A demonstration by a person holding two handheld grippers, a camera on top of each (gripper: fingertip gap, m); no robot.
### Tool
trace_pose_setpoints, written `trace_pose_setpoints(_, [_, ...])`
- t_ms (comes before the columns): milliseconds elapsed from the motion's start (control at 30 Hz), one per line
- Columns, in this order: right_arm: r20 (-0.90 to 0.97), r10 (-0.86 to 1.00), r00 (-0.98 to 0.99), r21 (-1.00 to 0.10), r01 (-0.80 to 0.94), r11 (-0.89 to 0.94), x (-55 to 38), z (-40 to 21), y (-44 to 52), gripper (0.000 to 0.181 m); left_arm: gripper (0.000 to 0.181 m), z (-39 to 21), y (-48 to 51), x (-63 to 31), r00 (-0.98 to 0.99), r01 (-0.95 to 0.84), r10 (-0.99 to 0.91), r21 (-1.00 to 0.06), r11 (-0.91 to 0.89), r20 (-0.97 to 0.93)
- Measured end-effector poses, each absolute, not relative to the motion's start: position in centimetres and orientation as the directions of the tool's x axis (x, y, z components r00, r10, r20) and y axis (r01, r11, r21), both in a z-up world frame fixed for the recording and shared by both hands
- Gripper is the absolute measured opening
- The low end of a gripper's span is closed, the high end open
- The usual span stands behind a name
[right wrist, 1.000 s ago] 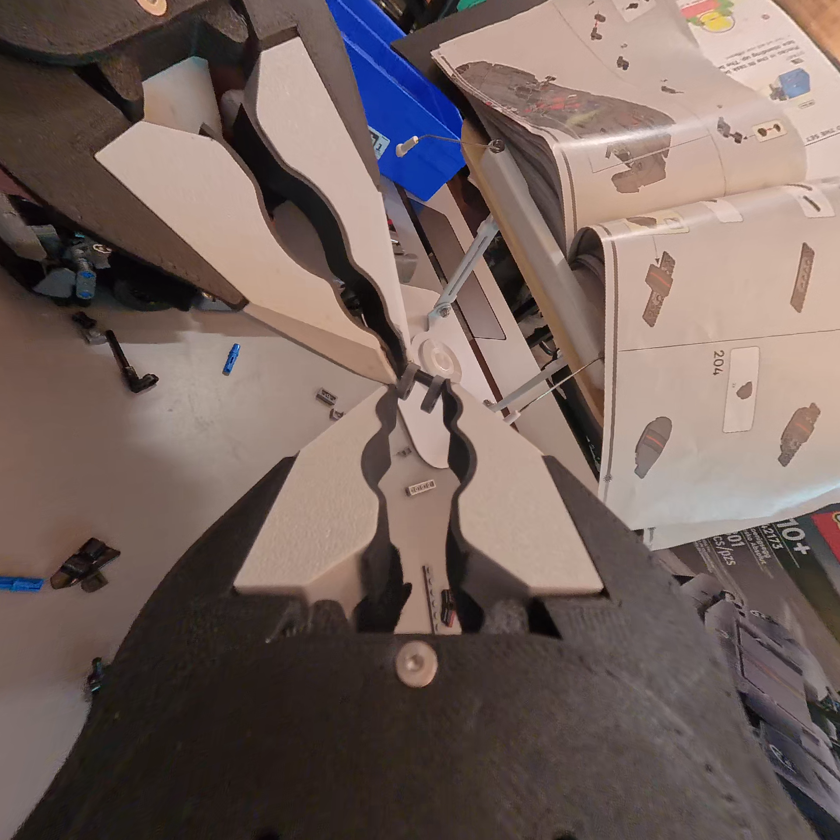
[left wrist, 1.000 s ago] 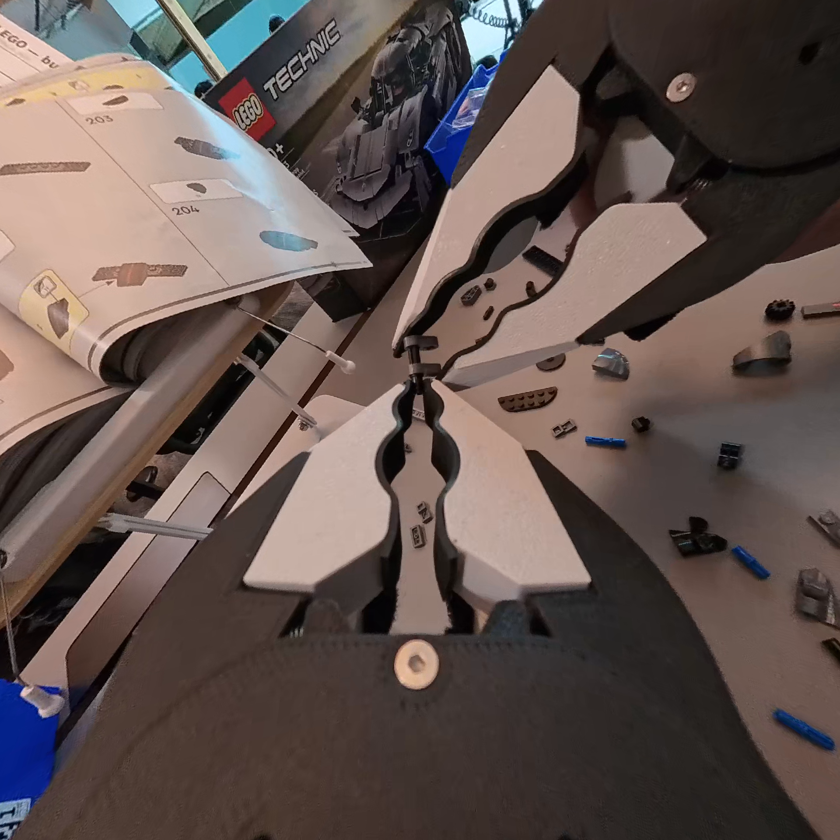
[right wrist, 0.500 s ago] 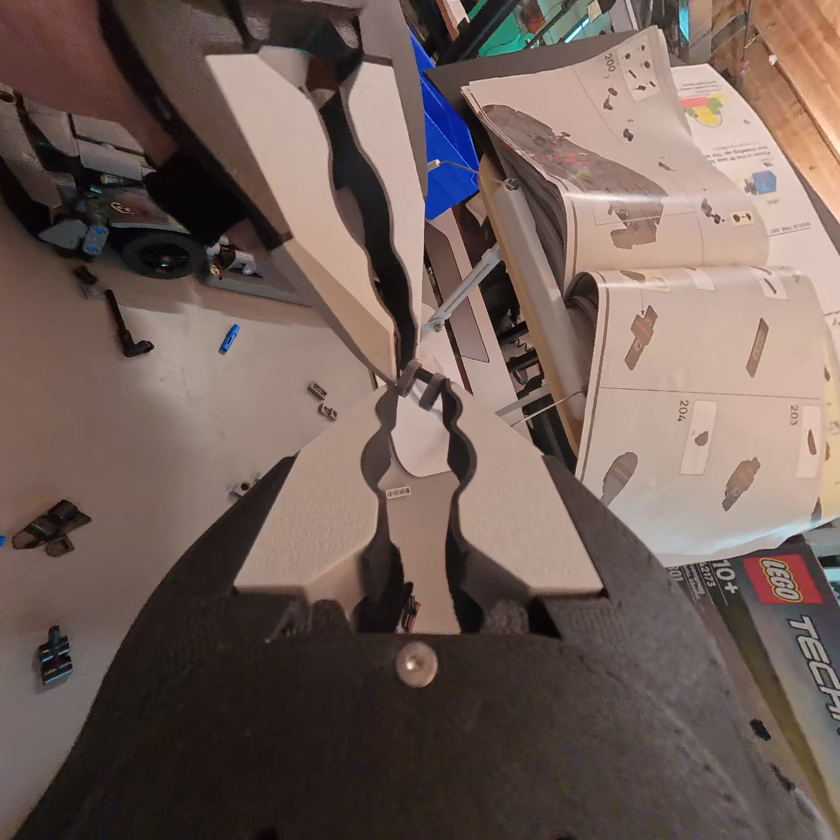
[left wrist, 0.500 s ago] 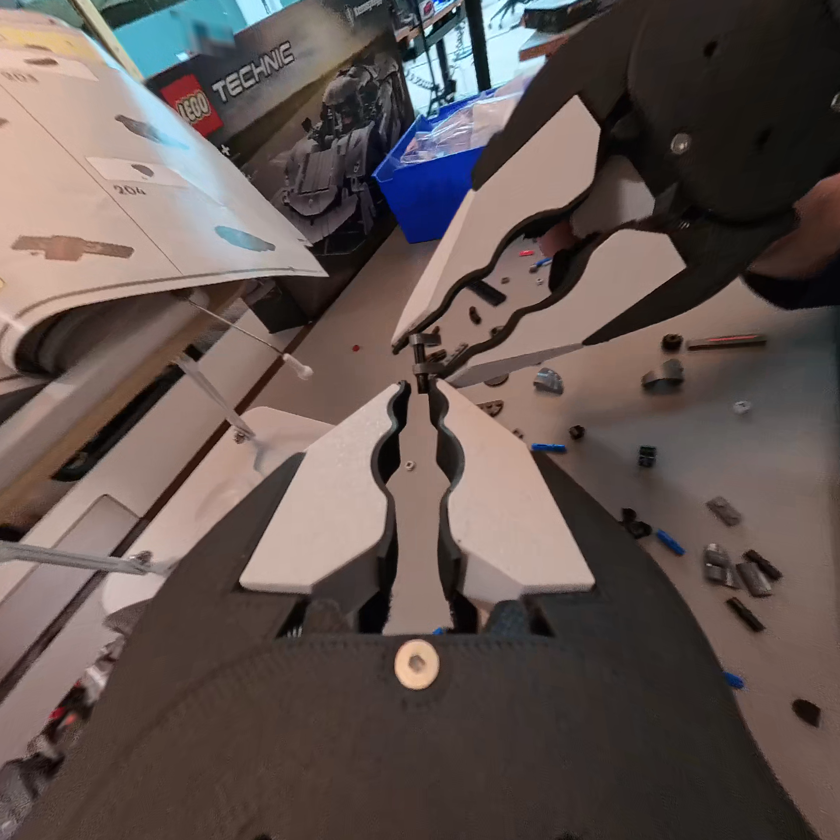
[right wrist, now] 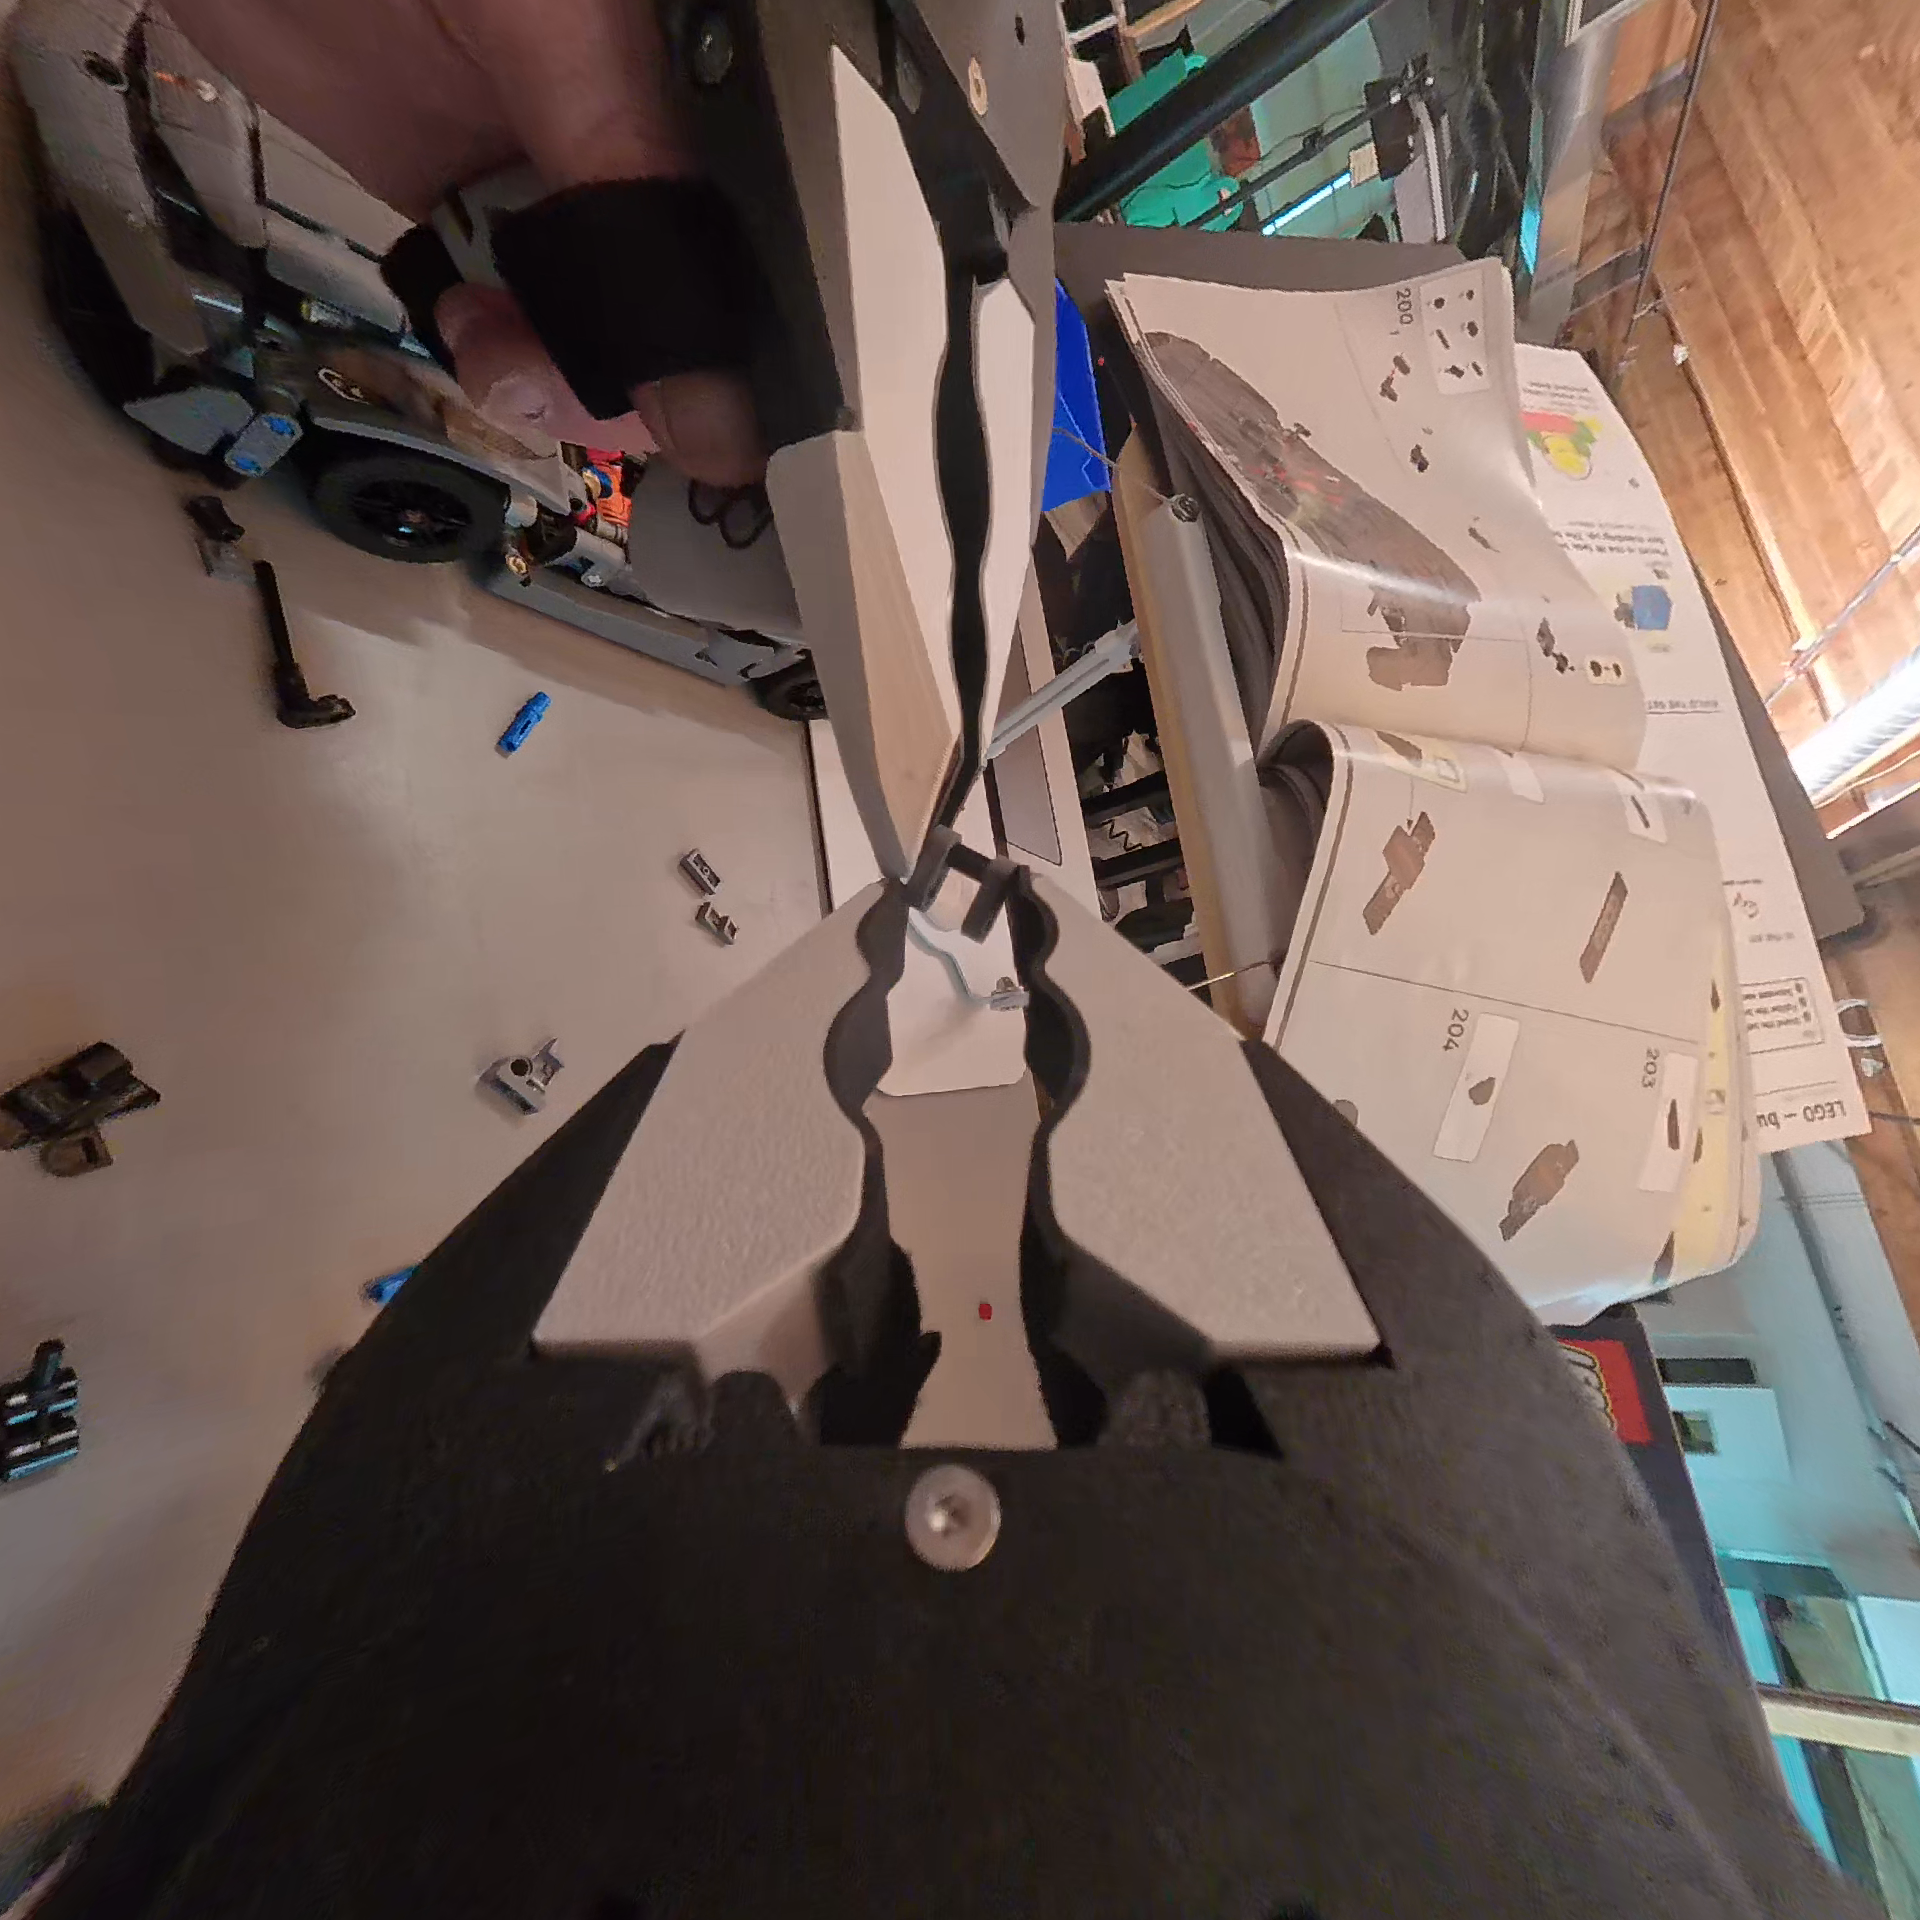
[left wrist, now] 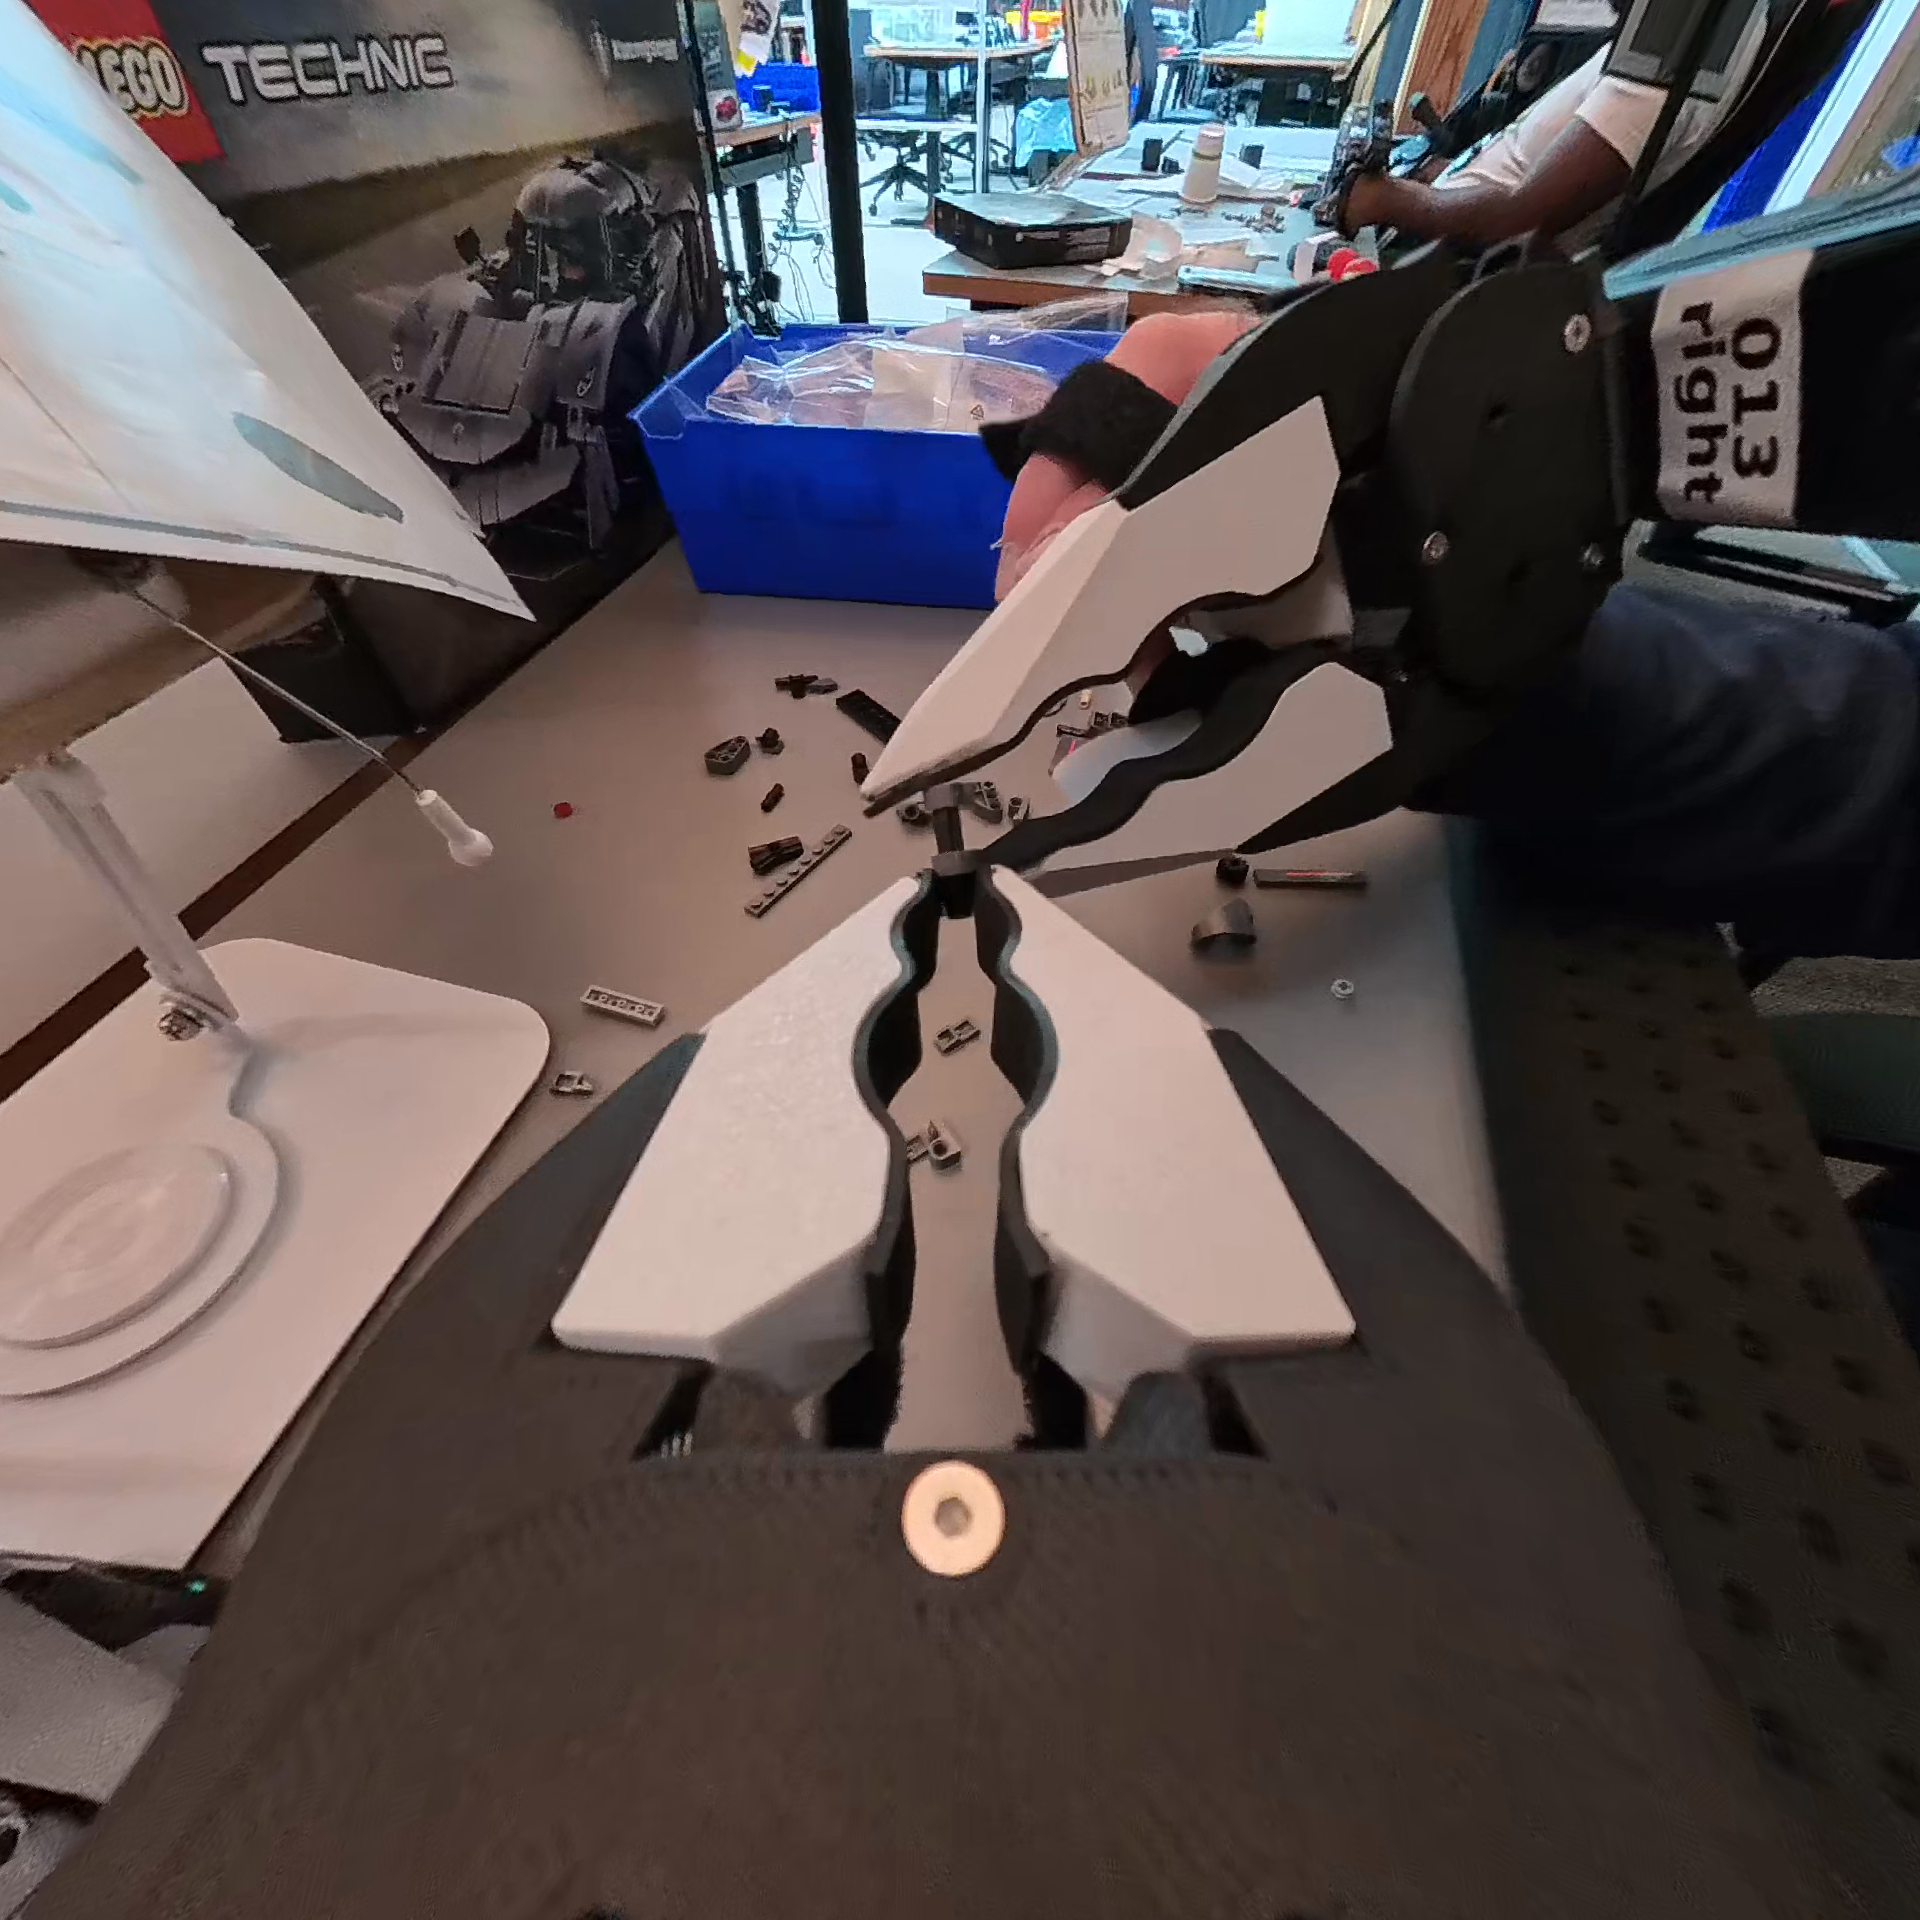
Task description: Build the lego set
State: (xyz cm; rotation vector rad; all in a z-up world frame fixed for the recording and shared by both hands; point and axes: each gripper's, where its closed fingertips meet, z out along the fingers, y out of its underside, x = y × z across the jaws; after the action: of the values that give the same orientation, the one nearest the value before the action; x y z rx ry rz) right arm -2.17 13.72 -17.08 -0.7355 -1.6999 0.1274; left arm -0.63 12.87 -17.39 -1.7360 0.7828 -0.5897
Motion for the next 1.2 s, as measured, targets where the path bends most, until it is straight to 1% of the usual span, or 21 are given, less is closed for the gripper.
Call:
trace_pose_setpoints(100, [0.835, 0.549, -0.029, -0.492, 0.406, 0.77, -2.3, -16.5, 14.1, 0.021, 0.003, -17.0, 13.0, -0.8, 0.672, -0.178, -0.74, -0.964, -0.198, 0.028])
trace_pose_setpoints(167, [0.817, 0.576, -0.007, -0.52, 0.421, 0.743, -2.4, -16.4, 14.4, 0.019, 0.002, -16.9, 13.2, -0.9, 0.681, -0.153, -0.73, -0.967, -0.204, 0.046])
trace_pose_setpoints(267, [0.808, 0.589, 0.013, -0.532, 0.446, 0.72, -2.4, -16.5, 14.8, 0.02, 0.002, -17.0, 13.6, -1.0, 0.7, -0.143, -0.712, -0.968, -0.204, 0.046])
trace_pose_setpoints(333, [0.807, 0.59, 0.022, -0.536, 0.446, 0.717, -2.5, -16.6, 14.8, 0.016, 0.002, -16.8, 13.7, -1.1, 0.71, -0.132, -0.703, -0.972, -0.197, 0.046])
trace_pose_setpoints(467, [0.817, 0.575, 0.045, -0.523, 0.476, 0.707, -2.6, -16.7, 15.1, 0.014, 0.002, -16.9, 13.9, -1.2, 0.73, -0.135, -0.682, -0.97, -0.202, 0.04])
trace_pose_setpoints(633, [0.855, 0.516, 0.039, -0.464, 0.502, 0.73, -2.6, -16.8, 15.2, 0.013, 0.002, -17.1, 13.9, -1.2, 0.743, -0.162, -0.669, -0.967, -0.198, 0.013])
trace_pose_setpoints(700, [0.848, 0.527, 0.059, -0.482, 0.497, 0.722, -2.7, -16.6, 15.2, 0.012, 0.002, -16.9, 14.0, -1.2, 0.753, -0.164, -0.658, -0.969, -0.184, -0.003])
trace_pose_setpoints(967, [0.862, 0.504, 0.054, -0.456, 0.517, 0.725, -2.6, -16.7, 15.2, 0.011, 0.002, -17.0, 14.0, -1.2, 0.761, -0.172, -0.649, -0.966, -0.192, -0.006])
trace_pose_setpoints(1067, [0.861, 0.505, 0.06, -0.462, 0.508, 0.727, -2.6, -16.5, 15.1, 0.011, 0.002, -16.8, 13.8, -1.1, 0.754, -0.158, -0.657, -0.968, -0.193, 0.008])
trace_pose_setpoints(1200, [0.873, 0.484, 0.05, -0.438, 0.513, 0.738, -2.6, -16.5, 15.0, 0.01, 0.001, -16.8, 13.7, -1.1, 0.744, -0.161, -0.668, -0.967, -0.196, 0.012])
